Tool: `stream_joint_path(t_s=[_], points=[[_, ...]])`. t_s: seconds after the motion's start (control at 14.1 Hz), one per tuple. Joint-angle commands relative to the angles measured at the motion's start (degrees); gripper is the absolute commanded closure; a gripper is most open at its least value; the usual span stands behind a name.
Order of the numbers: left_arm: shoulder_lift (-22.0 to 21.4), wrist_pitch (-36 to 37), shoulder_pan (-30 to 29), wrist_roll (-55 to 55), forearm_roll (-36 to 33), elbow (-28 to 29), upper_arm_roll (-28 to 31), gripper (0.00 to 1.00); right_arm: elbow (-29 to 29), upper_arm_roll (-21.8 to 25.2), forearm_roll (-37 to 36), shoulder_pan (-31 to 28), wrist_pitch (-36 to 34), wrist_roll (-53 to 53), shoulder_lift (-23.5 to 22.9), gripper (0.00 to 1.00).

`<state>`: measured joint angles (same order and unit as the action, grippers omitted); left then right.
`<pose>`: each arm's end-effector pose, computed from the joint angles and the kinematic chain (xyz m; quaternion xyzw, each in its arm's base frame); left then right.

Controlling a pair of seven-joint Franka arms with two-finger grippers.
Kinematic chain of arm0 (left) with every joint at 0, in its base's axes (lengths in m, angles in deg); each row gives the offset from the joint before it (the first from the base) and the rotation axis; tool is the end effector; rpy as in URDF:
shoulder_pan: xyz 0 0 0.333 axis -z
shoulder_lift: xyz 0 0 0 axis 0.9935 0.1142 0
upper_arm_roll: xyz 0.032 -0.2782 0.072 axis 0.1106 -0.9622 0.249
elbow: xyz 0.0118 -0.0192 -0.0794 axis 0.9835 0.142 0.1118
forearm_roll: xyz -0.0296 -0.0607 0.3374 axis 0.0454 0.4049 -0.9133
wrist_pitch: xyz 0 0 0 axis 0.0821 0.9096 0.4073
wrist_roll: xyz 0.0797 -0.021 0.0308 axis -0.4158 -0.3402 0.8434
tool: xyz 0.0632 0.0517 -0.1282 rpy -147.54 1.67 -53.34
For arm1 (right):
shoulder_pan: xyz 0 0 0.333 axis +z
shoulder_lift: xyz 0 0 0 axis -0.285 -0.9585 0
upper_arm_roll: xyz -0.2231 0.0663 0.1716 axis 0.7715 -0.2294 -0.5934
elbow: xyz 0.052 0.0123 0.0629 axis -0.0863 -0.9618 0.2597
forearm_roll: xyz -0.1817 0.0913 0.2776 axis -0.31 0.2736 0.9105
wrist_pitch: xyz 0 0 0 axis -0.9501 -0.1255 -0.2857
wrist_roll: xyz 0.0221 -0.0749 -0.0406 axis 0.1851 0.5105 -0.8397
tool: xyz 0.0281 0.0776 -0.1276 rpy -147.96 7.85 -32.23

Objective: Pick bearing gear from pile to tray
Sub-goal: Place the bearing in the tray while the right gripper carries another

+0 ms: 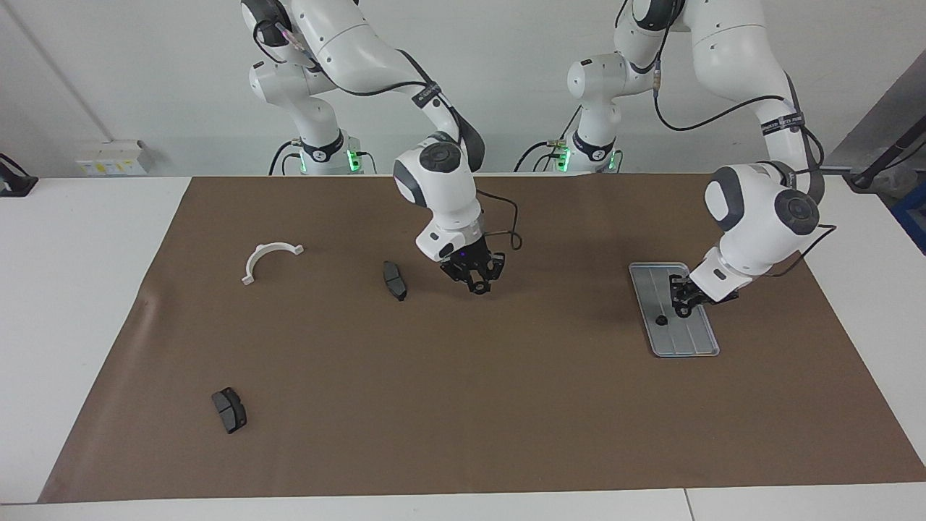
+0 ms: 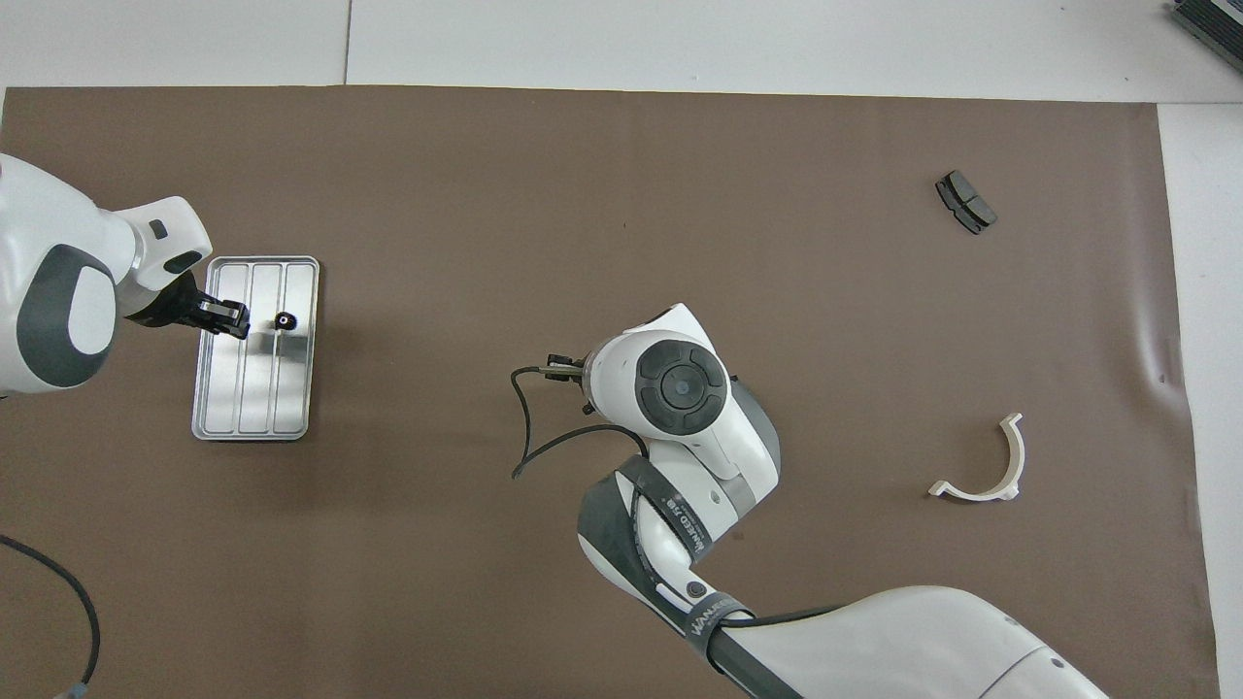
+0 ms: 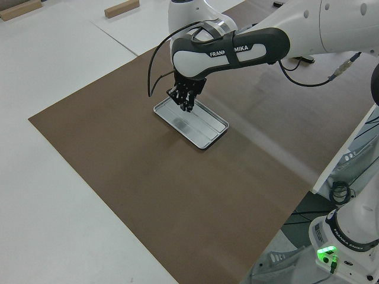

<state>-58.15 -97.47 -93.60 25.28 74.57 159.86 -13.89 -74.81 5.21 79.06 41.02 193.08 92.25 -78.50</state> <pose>0.5585 0.0313 0.3016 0.9894 -0.1367 -0.0432 0.0228 0.4944 0.3766 0.2769 -0.9880 0.0840 -0.0731 0.1067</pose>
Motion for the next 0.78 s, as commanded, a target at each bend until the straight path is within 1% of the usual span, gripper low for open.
stream_joint_path(t_s=[0.0, 0.07, 0.14, 0.21, 0.28, 0.5, 0.57, 0.64, 0.71], points=[[-4.42, -8.86, -1.36, -2.38, 0.72, 9.72, -0.39, 0.82, 0.38, 0.07, -4.09, -0.12, 1.56, 3.65, -1.29, 0.9], [-4.68, -10.2, -1.36, -2.21, 0.72, 10.87, -0.39, 0.72, 0.12, 0.16, -4.18, -0.03, 1.74, 3.74, -1.64, 0.74], [-4.77, -9.77, -1.36, -1.86, 0.72, 10.88, -0.39, 0.66, 0.12, 0.16, -4.27, -0.03, 1.74, 3.74, -1.9, 0.63], [-4.86, -9.68, -1.18, -1.86, 0.72, 10.88, -0.39, 0.53, 0.12, 0.16, -4.18, -0.03, 1.65, 3.74, -1.9, 0.35], [-4.77, -9.6, -1.01, -1.86, 0.72, 10.88, -0.39, 0.44, 0.12, 0.16, -4.27, -0.03, 1.56, 4.27, -1.9, 0.0], [-4.86, -9.16, -0.22, -1.59, 0.72, 10.36, -0.39, 0.24, 0.47, 0.51, -4.88, -0.46, 1.21, 5.41, -1.38, 0.0], [-4.86, -8.72, -0.13, -1.07, 0.72, 9.92, -0.48, 0.24, 0.47, 0.77, -5.58, -1.25, 0.69, 5.24, -0.07, 0.0], [-5.12, -8.02, 0.05, 2.07, 0.72, 9.13, -0.91, 0.26, 0.47, 0.86, -6.2, -2.65, -0.45, 4.98, 1.59, 0.0], [-5.21, -7.06, 1.88, 6.54, 0.63, 7.99, -1.0, 0.28, 0.47, 0.86, -6.9, -4.4, -1.94, 4.37, 3.0, 0.0]])
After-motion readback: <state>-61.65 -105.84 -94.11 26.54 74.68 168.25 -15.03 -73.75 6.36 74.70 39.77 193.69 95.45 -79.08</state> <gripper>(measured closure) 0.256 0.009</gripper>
